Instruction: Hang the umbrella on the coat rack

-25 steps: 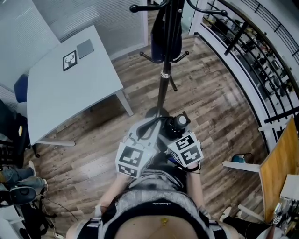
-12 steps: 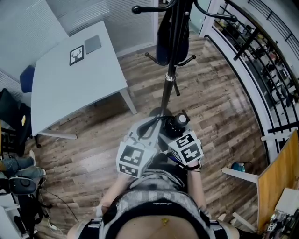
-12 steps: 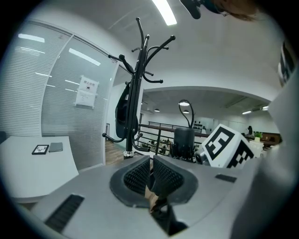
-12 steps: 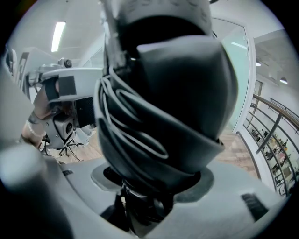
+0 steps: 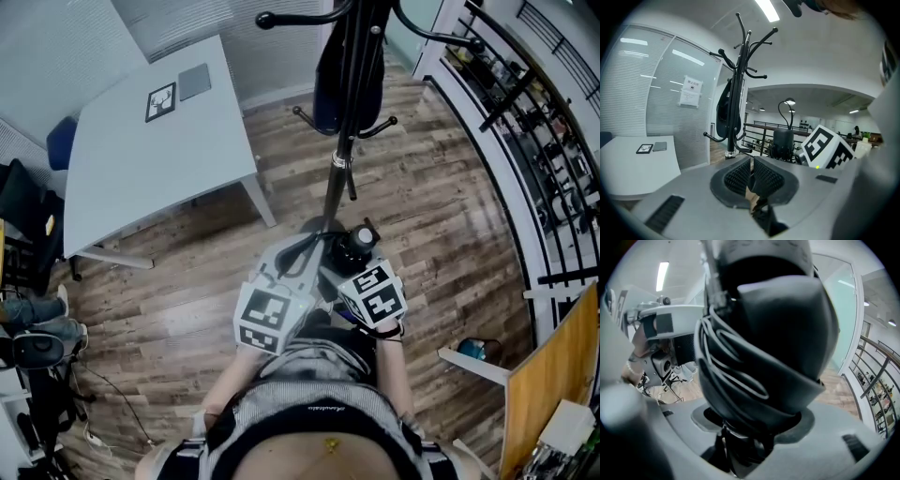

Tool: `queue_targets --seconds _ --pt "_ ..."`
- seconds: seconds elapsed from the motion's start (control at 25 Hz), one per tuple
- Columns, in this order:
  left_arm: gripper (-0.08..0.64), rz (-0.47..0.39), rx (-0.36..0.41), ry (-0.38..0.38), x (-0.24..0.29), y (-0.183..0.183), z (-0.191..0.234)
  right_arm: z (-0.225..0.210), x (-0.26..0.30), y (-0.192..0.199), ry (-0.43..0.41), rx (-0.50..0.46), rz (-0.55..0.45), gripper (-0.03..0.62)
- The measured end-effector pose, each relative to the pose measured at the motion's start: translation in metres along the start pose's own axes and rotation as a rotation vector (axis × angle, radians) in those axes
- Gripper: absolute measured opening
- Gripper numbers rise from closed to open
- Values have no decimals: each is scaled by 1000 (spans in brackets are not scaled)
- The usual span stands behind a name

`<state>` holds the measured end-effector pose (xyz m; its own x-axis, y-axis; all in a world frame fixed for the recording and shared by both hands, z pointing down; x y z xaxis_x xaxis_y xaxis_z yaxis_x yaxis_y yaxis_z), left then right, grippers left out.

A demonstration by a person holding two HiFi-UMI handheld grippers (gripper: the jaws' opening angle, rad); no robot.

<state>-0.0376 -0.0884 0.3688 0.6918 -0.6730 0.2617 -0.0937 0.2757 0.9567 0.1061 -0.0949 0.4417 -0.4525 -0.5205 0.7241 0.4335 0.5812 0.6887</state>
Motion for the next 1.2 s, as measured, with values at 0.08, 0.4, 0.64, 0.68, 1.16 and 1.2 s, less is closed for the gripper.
queue_targets --seconds 0.08,0.4,0.64,0.68,1.16,1.2 --pt "21 0 -3 -9 5 0 -3 -6 2 2 -11 -8 9 282" --pt "21 -7 -10 -50 24 2 -11 -28 14 9 -70 -59 33 282" --pt "21 -14 -12 -80 32 -1 -10 -36 24 12 -108 -79 55 282" --pt "21 -16 -13 -86 33 -1 -10 -37 26 13 -118 -82 59 282" --pt "21 -4 -18 -108 31 1 -4 -34 47 20 -215 -54 78 281" --pt "21 -4 -18 -106 30 0 -3 -34 49 20 -222 -48 76 281"
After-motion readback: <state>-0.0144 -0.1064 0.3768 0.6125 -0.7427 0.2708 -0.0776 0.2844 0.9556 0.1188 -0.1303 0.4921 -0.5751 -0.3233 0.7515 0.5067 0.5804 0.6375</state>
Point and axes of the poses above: the fingertips, and each gripper's own axes: x forward along the fingers, z to its left, y out of its underside, the point moved 10 cm from there along -x, backward along the fingers, and after that the axes turned 4 degrees about y, right-handed, at the moved point
